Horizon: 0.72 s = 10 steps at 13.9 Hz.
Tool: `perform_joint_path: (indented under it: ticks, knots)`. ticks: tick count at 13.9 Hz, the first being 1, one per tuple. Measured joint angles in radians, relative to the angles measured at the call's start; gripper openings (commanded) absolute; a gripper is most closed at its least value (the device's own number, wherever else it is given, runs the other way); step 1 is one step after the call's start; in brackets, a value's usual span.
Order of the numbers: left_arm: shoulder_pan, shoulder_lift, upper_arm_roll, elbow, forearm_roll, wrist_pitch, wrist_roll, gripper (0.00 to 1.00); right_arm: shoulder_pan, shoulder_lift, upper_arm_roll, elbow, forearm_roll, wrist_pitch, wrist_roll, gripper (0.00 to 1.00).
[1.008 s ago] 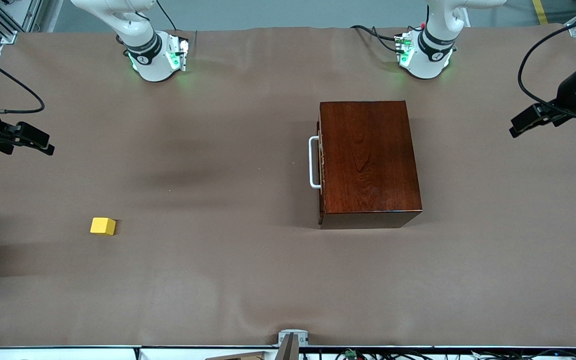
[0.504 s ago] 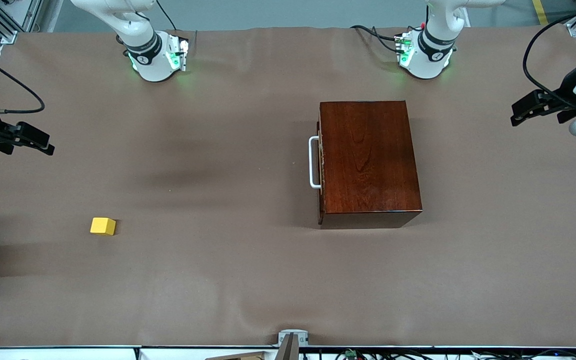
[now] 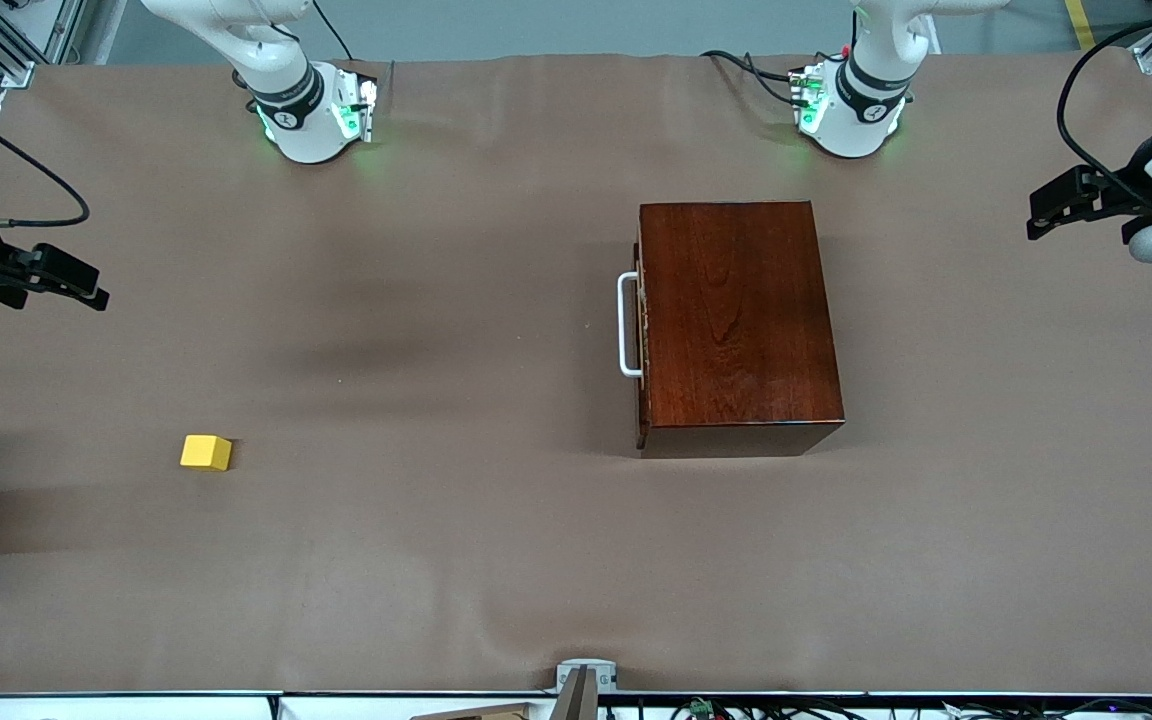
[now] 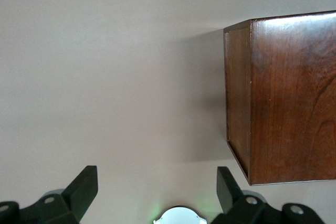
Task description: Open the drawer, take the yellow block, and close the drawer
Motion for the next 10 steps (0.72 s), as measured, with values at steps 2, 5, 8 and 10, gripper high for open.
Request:
perform_joint_path:
  ticks: [2,5,8,10]
  knots:
    - [0.0,0.017,-0.002,0.006,0.0,0.005,-0.02,1.0,0.0,0.0,0.0,0.0,0.0,0.0,0.0,1.0]
    - [0.0,0.032,-0.003,0.012,0.0,0.037,-0.027,1.0,0.0,0.0,0.0,0.0,0.0,0.0,0.0,1.0]
    - [0.0,0.032,-0.004,0.015,0.0,0.038,-0.027,1.0,0.0,0.0,0.0,0.0,0.0,0.0,0.0,1.0]
    - [0.0,0.032,-0.004,0.015,0.0,0.038,-0.027,1.0,0.0,0.0,0.0,0.0,0.0,0.0,0.0,1.0]
